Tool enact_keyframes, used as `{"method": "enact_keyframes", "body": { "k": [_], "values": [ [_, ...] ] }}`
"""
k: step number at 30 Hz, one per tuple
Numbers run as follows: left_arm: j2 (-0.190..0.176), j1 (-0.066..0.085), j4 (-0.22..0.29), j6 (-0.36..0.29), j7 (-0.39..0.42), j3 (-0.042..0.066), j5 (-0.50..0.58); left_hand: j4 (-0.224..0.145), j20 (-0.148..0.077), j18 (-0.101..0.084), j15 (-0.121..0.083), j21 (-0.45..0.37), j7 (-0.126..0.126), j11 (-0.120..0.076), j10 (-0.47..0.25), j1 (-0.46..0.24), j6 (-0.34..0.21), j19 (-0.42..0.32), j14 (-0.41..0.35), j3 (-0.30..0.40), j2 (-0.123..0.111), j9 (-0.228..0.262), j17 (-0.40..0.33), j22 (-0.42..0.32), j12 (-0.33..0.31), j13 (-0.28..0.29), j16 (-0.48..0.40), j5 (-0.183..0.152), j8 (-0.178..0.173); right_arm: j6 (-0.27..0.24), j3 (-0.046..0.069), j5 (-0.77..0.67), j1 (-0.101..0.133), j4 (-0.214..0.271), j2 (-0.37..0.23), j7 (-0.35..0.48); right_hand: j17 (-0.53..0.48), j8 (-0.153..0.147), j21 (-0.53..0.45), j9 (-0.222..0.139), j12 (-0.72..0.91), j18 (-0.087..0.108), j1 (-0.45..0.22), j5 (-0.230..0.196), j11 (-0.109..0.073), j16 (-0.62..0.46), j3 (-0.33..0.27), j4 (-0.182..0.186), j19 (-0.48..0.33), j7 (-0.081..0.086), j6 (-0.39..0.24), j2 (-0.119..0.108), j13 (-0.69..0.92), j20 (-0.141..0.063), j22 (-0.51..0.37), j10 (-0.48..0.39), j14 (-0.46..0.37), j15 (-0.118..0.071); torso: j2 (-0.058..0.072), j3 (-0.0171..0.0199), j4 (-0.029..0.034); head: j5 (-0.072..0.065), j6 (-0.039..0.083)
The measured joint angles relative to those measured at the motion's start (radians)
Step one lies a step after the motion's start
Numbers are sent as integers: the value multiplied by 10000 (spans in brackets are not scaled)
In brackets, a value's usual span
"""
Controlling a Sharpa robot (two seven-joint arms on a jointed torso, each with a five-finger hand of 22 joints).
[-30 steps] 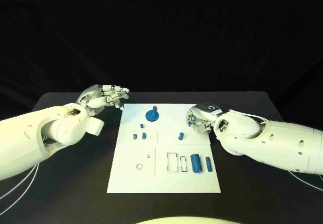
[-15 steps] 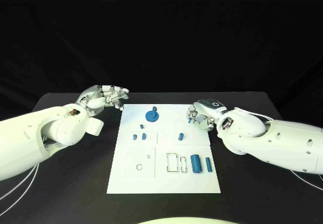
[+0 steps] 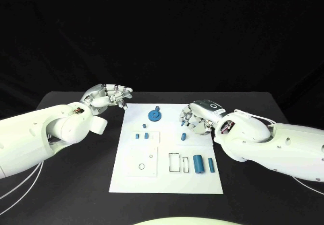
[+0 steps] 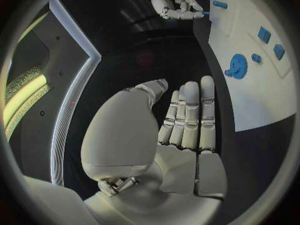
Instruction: Assemble the parts on the task board
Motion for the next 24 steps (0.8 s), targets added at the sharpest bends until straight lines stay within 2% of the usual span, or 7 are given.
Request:
{"method": "enact_keyframes", "body": {
  "k": [10,16,24],
  "values": [
    [45,-23,-1,3,-5,-3,8,-18,0,0,0,0,20,36,-36,0,-20,0,0,-18,0,1,-3,-5,0,0,-39,0,0,136,-35,-26,-230,167,1026,123,-47,-3,-1,1,0,12,-41,1,-1,0,0,-1,0,-12,-18,-42,-4,0,-2,5,0,0,-6,-15,31,367,-38],
    [75,-30,0,7,-12,-5,9,-29,0,-1,0,0,36,36,-36,0,-36,0,0,-29,0,-9,-9,-9,0,1,-39,0,0,187,-87,-77,-473,32,1616,200,-47,-11,-1,1,-22,15,-41,48,-12,0,27,-29,0,-12,-21,-42,-9,0,-2,28,0,0,-6,-34,32,508,-38],
    [111,-35,10,14,-22,-19,-21,-29,0,0,0,0,36,36,-35,0,-36,0,0,-29,0,-8,-8,-9,0,-10,-39,0,0,291,-165,-162,-801,-283,2089,291,-61,-38,-43,17,-38,16,-57,48,-10,-1,26,-30,-1,-25,-41,-54,-1,0,-3,31,0,0,2,-30,36,729,-98]
  ]
}}
